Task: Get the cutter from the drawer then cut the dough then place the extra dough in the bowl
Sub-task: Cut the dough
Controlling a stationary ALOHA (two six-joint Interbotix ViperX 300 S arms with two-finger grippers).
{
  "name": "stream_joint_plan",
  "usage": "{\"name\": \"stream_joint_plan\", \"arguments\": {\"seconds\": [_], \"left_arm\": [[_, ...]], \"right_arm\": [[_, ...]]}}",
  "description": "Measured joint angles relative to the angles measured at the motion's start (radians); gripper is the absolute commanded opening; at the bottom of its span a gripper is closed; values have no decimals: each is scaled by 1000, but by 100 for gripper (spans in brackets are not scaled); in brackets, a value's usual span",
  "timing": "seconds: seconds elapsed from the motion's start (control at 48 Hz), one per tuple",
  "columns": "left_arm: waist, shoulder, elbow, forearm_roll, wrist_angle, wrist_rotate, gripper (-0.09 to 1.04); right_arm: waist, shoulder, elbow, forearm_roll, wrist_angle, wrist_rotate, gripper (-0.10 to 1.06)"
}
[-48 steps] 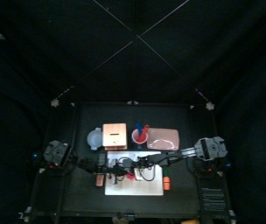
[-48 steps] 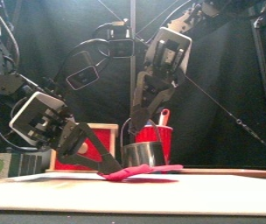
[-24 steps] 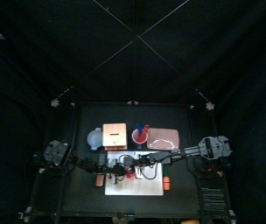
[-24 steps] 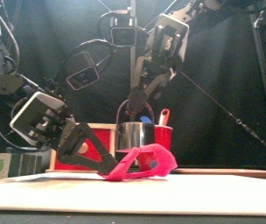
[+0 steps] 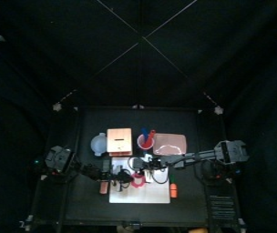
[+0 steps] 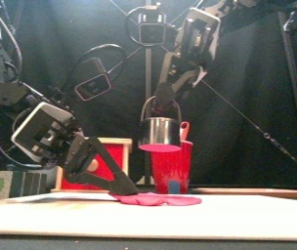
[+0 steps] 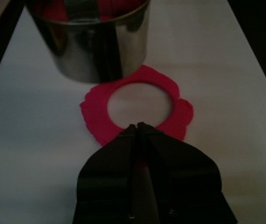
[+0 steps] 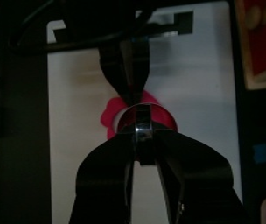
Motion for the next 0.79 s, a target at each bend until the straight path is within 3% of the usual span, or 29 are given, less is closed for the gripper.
{"name": "stream_joint_plan", "arguments": {"seconds": [0.417, 0.792], "left_arm": [[2, -40, 17, -2, 25, 11, 55], [20, -92, 20, 3, 48, 11, 55]], "right_arm": [[18, -169, 232, 32, -5, 38, 59], [29, -184, 345, 54, -78, 38, 59]]}}
